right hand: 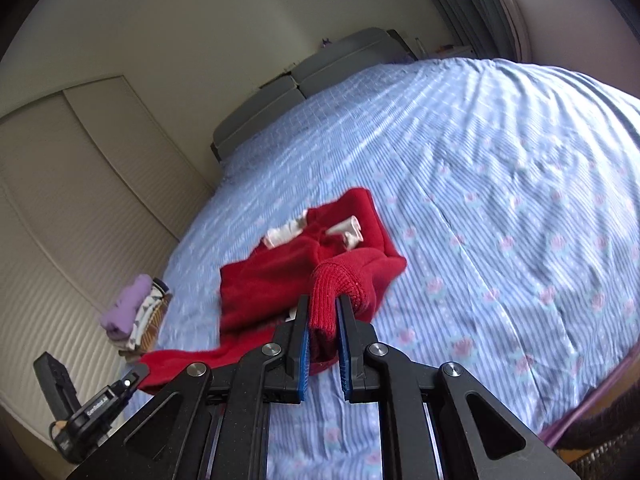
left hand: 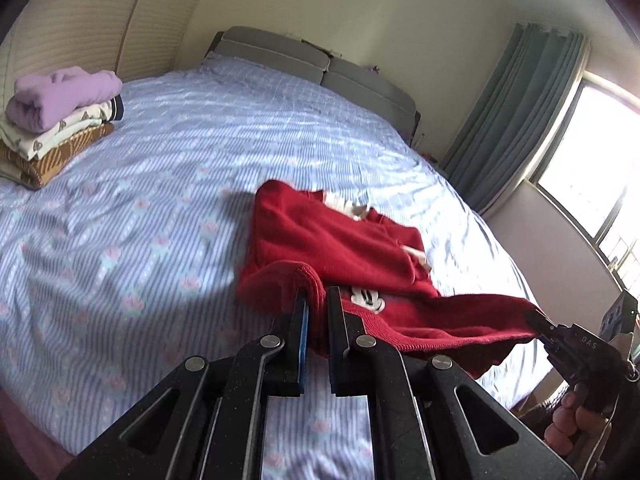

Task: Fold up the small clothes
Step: 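Grasp the sweatshirt hem with both tools, then lift the hem with both tools and fold it toward the collar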

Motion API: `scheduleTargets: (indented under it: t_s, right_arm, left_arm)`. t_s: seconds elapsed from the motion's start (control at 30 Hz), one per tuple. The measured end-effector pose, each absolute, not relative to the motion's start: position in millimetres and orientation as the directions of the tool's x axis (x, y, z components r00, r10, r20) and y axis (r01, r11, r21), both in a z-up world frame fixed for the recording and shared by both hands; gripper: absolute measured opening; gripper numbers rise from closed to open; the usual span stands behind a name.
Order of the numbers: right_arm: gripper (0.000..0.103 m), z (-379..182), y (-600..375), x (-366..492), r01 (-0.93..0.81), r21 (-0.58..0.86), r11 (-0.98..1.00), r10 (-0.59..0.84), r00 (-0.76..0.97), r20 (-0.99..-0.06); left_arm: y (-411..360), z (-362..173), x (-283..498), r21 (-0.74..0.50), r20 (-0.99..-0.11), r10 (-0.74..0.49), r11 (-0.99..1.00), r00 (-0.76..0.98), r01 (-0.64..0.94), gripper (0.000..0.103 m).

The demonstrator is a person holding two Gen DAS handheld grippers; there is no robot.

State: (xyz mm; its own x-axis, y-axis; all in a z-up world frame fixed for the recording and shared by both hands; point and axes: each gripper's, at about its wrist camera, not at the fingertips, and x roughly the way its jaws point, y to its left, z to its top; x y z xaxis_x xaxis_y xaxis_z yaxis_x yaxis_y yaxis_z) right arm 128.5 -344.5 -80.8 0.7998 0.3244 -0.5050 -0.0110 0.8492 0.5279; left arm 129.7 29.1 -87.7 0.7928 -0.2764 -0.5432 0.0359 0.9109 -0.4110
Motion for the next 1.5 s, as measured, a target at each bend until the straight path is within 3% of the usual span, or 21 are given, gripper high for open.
scheduleTargets:
  t_s: [0.33,0.6,1.03,1.07,1.13,1.17,1.2,1.33,1.5]
  right_arm:
    - [0.011,-40,-336,236,-0.034,0.494,0.869,0.273,0.865,-0.421]
    - [0.010,-77,-326,341,0.020,0.460,0.888,0.247,0.824,-0.511]
    - [0.011,-142,-313,420,0.055,0.391,0.919,0.226,0.739,-0.635]
    - [0.012,-142,-311,418,0.049,0.379,0.924,0.220,0.743,-0.632]
    - [0.031,-139,-309,417,0.041,0.363,0.931,0.212,0.749,-0.628]
    - [0.036,-137,-309,415,0.039,0.359,0.933,0.209,0.754,-0.623]
    - [0.042,-135,-310,413,0.036,0.354,0.935,0.204,0.761,-0.616]
    - [0.056,-119,-309,398,0.000,0.304,0.953,0.192,0.773,-0.604]
    - [0.064,-105,-306,372,-0.051,0.198,0.979,0.162,0.789,-0.592]
  left_arm:
    - [43,-58,244,-0.404,-0.473,-0.200,0.915,0.858,-0.010,0.009]
    - [45,-98,346,-0.373,-0.560,-0.195,0.927,0.805,-0.035,0.003]
    - [49,-149,401,-0.396,-0.638,-0.269,0.918,0.721,-0.008,0.004]
    - [49,-147,397,-0.398,-0.637,-0.279,0.917,0.719,0.003,0.005]
    - [47,-142,392,-0.396,-0.639,-0.310,0.917,0.703,0.045,0.021]
    - [45,-138,389,-0.391,-0.639,-0.323,0.918,0.698,0.066,0.038]
    - [43,-135,385,-0.378,-0.640,-0.330,0.921,0.694,0.090,0.048]
    - [31,-120,375,-0.308,-0.651,-0.358,0.930,0.669,0.199,0.052]
    - [16,-122,377,-0.273,-0.702,-0.402,0.914,0.588,0.300,0.057]
